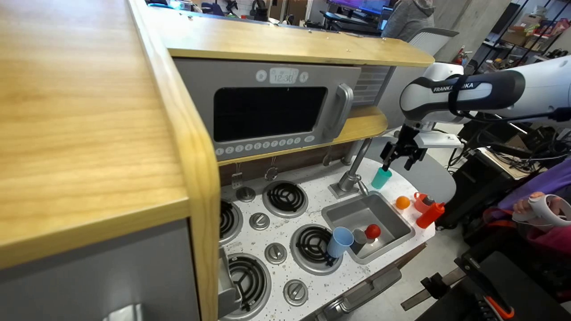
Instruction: Remove the ketchup bottle from the sink then move the blue cup closer to the orange cup
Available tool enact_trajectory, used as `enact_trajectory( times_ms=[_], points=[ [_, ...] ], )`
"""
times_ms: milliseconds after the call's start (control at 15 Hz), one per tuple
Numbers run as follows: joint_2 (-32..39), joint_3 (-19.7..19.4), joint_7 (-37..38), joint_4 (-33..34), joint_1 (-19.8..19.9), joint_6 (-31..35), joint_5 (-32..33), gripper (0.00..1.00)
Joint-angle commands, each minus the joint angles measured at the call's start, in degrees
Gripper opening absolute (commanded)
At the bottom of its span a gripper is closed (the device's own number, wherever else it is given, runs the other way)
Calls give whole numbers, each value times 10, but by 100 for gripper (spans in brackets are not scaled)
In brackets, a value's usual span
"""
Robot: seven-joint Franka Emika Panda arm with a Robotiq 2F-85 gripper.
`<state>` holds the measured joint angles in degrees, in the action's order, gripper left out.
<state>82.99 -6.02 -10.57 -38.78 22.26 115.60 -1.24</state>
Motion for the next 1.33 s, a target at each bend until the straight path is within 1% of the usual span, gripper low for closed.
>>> enact_trajectory(
  times_ms=[0, 67, 133, 200, 267, 733, 800, 867, 1200, 1267],
  points=[
    [37, -1, 8, 62, 2, -33, 8, 100],
    [10, 2, 9, 16, 0, -16, 10, 76],
    [10, 2, 9, 13, 0, -16, 10, 72],
    [10, 2, 9, 12, -1, -16, 10, 66],
    [10, 2, 9, 11, -1, -16, 11, 56],
    [10, 1, 5, 17, 0, -17, 12, 3],
    [10, 1, 5, 18, 2, -17, 12, 0],
    [10, 1, 5, 19, 3, -19, 11, 0],
    [9, 7, -17, 31, 20, -27, 6, 1],
    [-6, 2, -24, 7, 21, -12, -1, 1]
  ],
)
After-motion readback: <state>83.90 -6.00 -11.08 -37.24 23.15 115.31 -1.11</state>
